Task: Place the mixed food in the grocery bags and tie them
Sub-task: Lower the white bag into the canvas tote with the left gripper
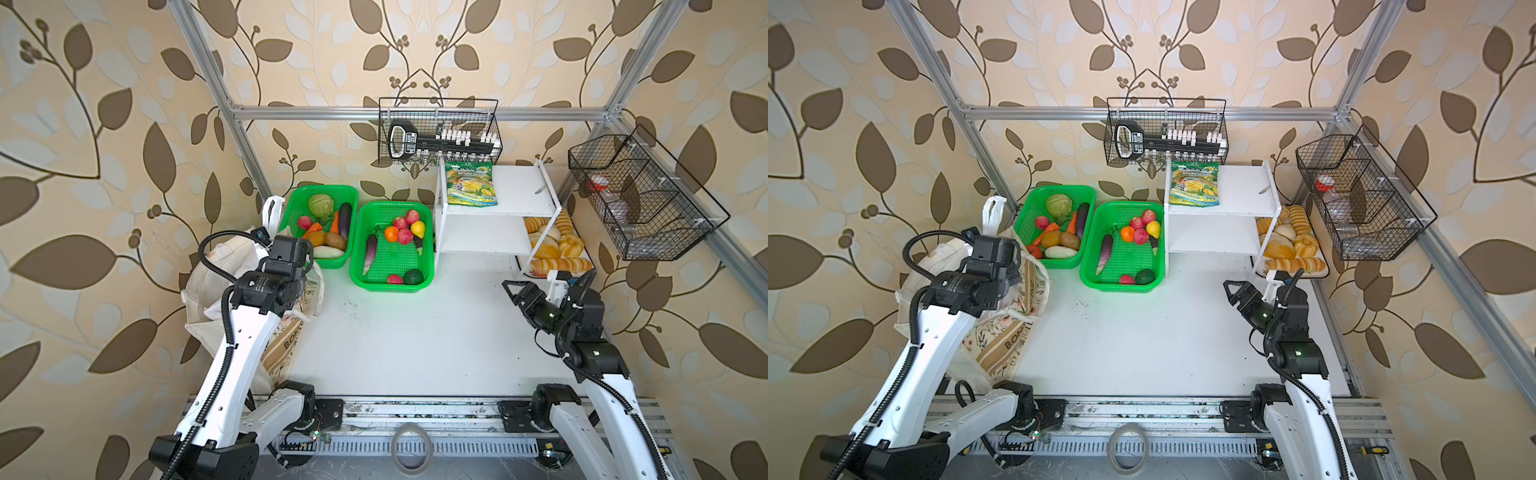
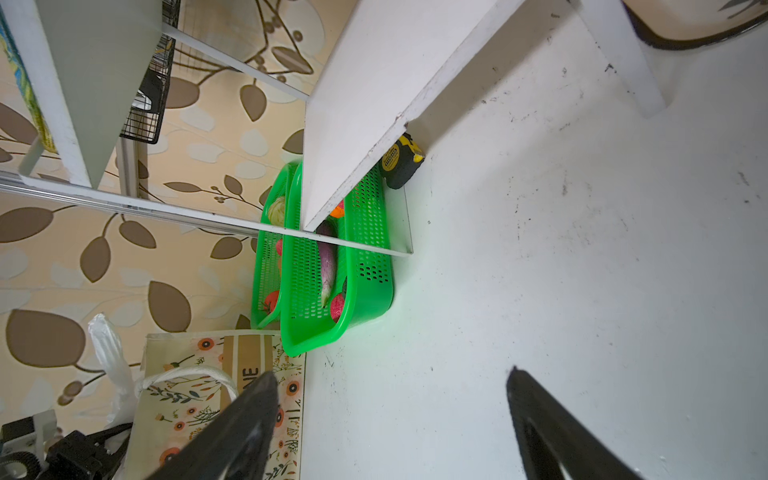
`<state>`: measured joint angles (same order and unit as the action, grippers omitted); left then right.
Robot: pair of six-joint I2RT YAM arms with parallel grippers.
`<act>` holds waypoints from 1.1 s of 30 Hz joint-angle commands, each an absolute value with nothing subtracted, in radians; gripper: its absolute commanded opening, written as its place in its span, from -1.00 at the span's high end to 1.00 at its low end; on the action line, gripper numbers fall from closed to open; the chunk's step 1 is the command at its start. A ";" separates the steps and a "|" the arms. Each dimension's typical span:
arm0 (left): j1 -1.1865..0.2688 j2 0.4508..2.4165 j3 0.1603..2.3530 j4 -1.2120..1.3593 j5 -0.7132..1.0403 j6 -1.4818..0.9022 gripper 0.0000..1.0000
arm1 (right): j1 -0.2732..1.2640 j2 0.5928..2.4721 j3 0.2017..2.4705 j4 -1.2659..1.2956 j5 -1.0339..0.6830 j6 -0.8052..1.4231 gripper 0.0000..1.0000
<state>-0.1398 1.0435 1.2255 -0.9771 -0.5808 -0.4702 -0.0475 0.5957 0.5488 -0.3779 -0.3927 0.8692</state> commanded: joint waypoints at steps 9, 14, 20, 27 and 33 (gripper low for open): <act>0.034 1.019 1.099 -1.072 -0.458 -0.538 -0.40 | -0.040 0.561 0.574 -0.411 -0.364 0.882 -0.73; 0.034 1.011 1.302 -1.091 -0.479 -0.499 -0.87 | -0.040 0.558 0.571 -0.413 -0.364 0.875 -0.73; 0.034 1.070 1.535 -1.099 -0.490 -0.408 -0.84 | -0.040 0.577 0.571 -0.402 -0.371 0.875 -0.73; 0.035 1.106 1.482 -1.078 -0.463 -0.378 0.08 | -0.039 0.559 0.557 -0.401 -0.362 0.890 -0.73; 0.110 1.113 1.263 -1.010 -0.375 -0.414 0.18 | -0.040 0.528 0.524 -0.401 -0.356 0.881 -0.73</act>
<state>0.0677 1.1145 1.3228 -1.0382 -0.4198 -0.3939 -0.0448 0.5411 0.5457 -0.4007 -0.3733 0.8745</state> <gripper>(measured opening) 0.414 0.864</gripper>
